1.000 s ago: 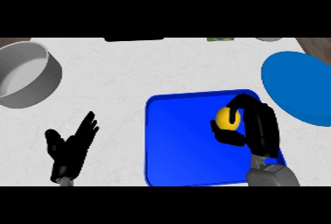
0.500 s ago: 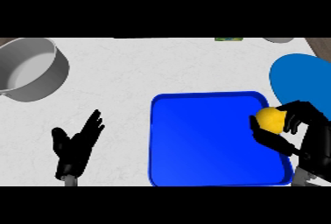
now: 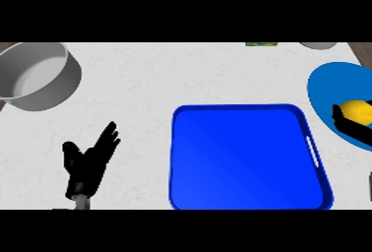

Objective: Pick the lemon from the tray and place it in the plate

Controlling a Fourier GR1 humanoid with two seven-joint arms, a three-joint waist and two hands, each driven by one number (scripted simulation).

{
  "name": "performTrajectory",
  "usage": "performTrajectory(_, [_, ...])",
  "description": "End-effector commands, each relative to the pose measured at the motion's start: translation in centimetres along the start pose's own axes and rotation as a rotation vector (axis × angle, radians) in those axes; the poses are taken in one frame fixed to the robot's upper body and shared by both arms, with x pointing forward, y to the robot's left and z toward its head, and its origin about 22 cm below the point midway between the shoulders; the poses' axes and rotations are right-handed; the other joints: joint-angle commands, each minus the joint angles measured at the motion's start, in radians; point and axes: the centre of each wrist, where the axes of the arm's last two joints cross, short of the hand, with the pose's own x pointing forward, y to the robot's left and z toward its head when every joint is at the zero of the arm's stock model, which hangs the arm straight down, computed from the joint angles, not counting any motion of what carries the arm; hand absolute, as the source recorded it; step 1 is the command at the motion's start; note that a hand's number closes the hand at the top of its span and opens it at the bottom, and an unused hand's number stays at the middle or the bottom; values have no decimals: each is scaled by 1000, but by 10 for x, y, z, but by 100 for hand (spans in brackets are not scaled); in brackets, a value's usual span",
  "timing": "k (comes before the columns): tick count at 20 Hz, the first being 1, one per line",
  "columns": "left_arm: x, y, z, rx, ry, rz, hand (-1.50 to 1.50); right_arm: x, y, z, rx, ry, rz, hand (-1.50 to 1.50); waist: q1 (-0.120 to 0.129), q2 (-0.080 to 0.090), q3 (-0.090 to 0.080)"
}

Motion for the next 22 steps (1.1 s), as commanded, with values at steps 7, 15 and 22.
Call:
performTrajectory(7, [6, 0, -1, -26, 18, 6, 0, -61, -5, -84, -78, 21, 19, 150, 24, 9, -1])
performTrajectory(15, [7, -5, -10, -38, -4, -1, 0, -95, -34, -96, 64, 221, 130, 150, 49, 26, 1])
performTrajectory(22, [12, -11, -13, -59, -25, -17, 0, -94, -32, -101, 271, 236, 127, -150, 62, 29, 4])
